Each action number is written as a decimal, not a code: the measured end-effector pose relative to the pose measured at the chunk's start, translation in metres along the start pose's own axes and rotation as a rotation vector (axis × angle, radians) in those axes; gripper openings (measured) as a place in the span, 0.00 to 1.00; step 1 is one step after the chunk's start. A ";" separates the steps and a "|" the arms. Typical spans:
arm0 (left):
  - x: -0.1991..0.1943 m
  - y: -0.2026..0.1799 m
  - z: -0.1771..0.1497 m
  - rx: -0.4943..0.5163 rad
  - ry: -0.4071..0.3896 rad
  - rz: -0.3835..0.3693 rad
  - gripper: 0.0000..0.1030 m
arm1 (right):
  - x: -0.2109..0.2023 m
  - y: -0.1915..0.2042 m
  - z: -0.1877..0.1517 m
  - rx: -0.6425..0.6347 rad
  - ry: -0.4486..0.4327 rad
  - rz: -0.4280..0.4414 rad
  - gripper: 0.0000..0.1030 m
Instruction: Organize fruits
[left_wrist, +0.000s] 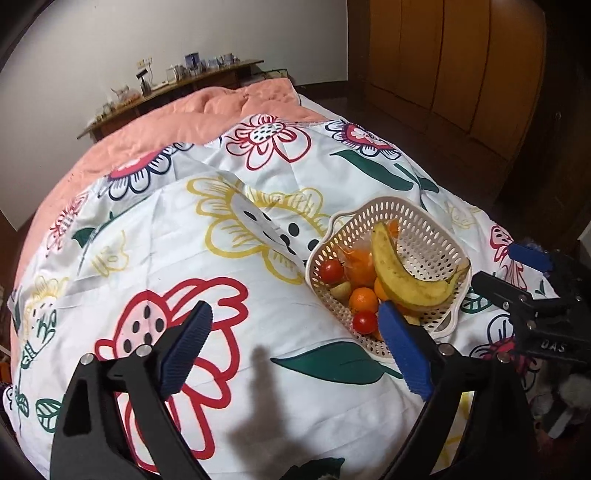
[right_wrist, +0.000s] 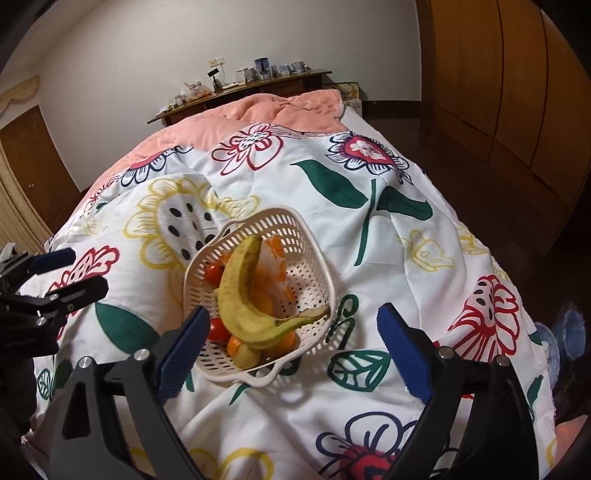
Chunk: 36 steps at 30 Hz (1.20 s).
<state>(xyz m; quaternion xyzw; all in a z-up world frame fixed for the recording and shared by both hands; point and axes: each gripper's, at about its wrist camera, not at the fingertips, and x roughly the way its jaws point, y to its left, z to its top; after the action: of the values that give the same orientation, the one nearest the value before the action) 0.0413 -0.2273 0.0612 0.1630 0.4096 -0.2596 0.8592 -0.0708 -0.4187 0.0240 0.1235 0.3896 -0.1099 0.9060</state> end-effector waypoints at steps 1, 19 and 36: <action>-0.002 0.000 -0.001 0.002 -0.006 0.009 0.90 | -0.001 0.001 0.000 -0.002 0.002 0.003 0.89; -0.036 -0.006 -0.014 0.051 -0.103 0.127 0.90 | -0.027 0.030 -0.007 -0.064 -0.021 0.019 0.90; -0.056 -0.018 -0.022 0.097 -0.149 0.202 0.97 | -0.046 0.053 -0.017 -0.164 -0.056 -0.027 0.91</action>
<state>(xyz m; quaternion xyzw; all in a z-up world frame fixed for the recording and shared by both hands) -0.0122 -0.2142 0.0906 0.2249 0.3129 -0.2026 0.9002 -0.0974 -0.3582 0.0531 0.0406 0.3735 -0.0932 0.9220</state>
